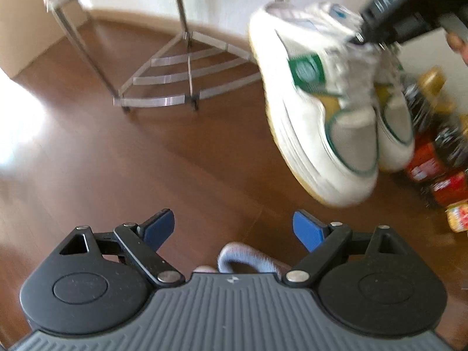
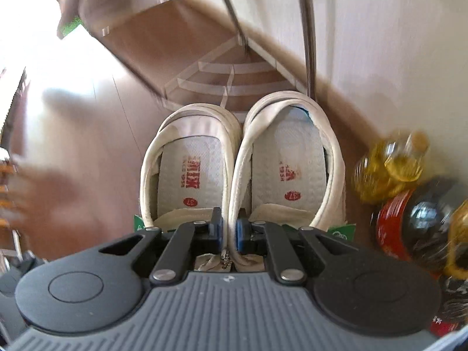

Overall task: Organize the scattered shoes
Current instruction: 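Carry the white sneakers with the right tool to the chrome rack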

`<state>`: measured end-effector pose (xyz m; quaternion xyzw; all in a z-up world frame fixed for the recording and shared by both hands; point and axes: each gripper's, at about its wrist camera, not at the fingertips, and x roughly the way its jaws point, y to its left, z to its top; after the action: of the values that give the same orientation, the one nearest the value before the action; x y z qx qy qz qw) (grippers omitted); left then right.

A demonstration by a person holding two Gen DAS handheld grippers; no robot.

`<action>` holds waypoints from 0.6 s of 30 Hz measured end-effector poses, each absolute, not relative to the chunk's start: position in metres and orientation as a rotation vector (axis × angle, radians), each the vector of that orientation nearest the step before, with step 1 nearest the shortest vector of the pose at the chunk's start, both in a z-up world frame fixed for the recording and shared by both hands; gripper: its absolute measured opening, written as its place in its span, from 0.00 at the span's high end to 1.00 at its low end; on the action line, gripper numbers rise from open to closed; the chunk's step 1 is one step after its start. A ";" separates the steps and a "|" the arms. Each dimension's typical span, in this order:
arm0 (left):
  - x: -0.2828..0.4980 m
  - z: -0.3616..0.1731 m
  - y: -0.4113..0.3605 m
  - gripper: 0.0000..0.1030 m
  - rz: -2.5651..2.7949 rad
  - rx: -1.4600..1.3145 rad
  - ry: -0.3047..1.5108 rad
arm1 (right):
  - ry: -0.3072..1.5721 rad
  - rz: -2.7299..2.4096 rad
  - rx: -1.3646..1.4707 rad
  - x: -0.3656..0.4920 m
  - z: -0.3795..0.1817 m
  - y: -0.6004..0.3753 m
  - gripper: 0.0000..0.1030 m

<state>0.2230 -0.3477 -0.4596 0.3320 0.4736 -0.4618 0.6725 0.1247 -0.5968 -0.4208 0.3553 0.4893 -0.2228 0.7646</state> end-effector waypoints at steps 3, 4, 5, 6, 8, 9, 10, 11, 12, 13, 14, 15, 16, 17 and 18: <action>0.239 -0.434 -0.363 0.12 -1.109 0.736 1.030 | 0.992 -0.521 0.806 0.144 -0.367 -0.622 0.92; 0.246 -0.429 -0.370 0.12 -1.134 0.738 1.023 | 0.963 -0.535 0.816 0.154 -0.346 -0.631 0.92; 0.252 -0.424 -0.377 0.12 -1.160 0.739 1.015 | 0.937 -0.550 0.828 0.163 -0.327 -0.638 0.92; 0.260 -0.419 -0.387 0.12 -1.184 0.733 1.003 | 0.915 -0.565 0.839 0.173 -0.308 -0.645 0.92; 0.279 -0.410 -0.414 0.12 -1.229 0.707 0.975 | 0.893 -0.589 0.838 0.195 -0.282 -0.656 0.92; 0.289 -0.405 -0.428 0.12 -1.251 0.693 0.960 | 0.886 -0.607 0.820 0.214 -0.273 -0.666 0.92; 0.297 -0.404 -0.440 0.12 -1.261 0.684 0.944 | 0.883 -0.624 0.807 0.232 -0.270 -0.676 0.92; 0.304 -0.405 -0.451 0.12 -1.262 0.678 0.926 | 0.882 -0.634 0.797 0.247 -0.272 -0.684 0.92; 0.311 -0.406 -0.463 0.12 -1.262 0.673 0.909 | 0.886 -0.652 0.774 0.266 -0.277 -0.693 0.92; 0.319 -0.407 -0.470 0.12 -1.259 0.670 0.901 | 0.901 -0.679 0.728 0.290 -0.286 -0.702 0.93; 0.326 -0.409 -0.475 0.12 -1.255 0.671 0.901 | 0.915 -0.701 0.695 0.307 -0.294 -0.706 0.93; 0.336 -0.413 -0.481 0.12 -1.249 0.670 0.899 | 0.926 -0.721 0.673 0.320 -0.302 -0.709 0.93; 0.347 -0.421 -0.490 0.12 -1.246 0.670 0.897 | 0.944 -0.744 0.644 0.337 -0.314 -0.716 0.93; 0.354 -0.428 -0.495 0.12 -1.245 0.675 0.898 | 0.962 -0.765 0.621 0.349 -0.325 -0.722 0.92; 0.360 -0.434 -0.499 0.12 -1.244 0.685 0.903 | 0.970 -0.781 0.584 0.361 -0.333 -0.728 0.93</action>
<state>0.3599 -0.4995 -0.4341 0.3035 0.4002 -0.5510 0.6663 0.3610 -0.7276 -0.3334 0.2694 0.4479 -0.3605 0.7726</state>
